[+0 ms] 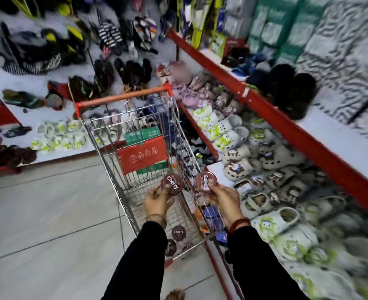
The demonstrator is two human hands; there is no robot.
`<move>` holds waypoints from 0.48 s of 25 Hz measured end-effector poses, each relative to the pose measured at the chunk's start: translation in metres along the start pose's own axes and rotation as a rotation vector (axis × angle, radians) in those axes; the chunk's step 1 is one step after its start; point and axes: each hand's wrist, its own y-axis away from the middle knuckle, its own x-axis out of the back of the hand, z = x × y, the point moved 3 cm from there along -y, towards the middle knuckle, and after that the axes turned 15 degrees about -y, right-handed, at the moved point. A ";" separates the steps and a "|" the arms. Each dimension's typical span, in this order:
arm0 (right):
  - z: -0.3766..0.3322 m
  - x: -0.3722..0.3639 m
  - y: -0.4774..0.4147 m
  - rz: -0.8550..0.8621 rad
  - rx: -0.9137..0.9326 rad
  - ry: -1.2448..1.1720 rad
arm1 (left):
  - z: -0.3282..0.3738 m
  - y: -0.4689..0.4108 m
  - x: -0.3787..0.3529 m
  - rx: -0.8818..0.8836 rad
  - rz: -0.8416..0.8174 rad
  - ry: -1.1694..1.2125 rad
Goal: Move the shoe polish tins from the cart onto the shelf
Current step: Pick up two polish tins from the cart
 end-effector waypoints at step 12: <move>-0.181 0.085 0.153 0.124 0.489 -0.225 | 0.066 0.159 -0.114 -0.331 -0.467 -0.134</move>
